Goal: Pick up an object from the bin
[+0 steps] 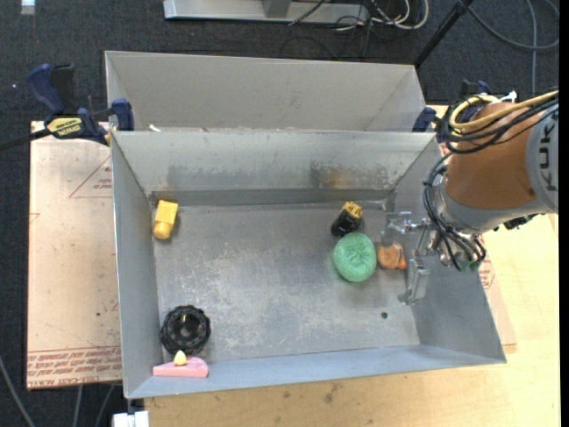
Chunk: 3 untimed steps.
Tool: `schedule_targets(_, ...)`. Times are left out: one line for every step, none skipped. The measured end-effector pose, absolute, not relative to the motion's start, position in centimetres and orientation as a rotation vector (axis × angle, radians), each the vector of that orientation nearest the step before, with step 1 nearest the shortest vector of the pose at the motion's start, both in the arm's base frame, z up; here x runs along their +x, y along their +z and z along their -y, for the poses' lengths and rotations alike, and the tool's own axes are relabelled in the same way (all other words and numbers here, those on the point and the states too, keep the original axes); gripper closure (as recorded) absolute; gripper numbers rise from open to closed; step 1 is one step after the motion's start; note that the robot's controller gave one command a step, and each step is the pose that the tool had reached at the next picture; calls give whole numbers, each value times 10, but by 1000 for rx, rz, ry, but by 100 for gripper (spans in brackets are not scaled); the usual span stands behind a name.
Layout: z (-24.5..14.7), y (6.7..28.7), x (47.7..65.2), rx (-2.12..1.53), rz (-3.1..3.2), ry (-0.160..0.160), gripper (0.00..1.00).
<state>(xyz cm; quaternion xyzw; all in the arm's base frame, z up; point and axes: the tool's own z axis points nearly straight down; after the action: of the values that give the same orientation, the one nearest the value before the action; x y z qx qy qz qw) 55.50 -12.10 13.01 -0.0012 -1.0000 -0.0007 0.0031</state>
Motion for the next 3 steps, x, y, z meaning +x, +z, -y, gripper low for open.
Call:
schedule_targets(121,135,557,1,3143,0,0)
schedule_targets(154,70,577,-59,3147,0,0)
schedule_targets(153,70,579,99,3143,0,0)
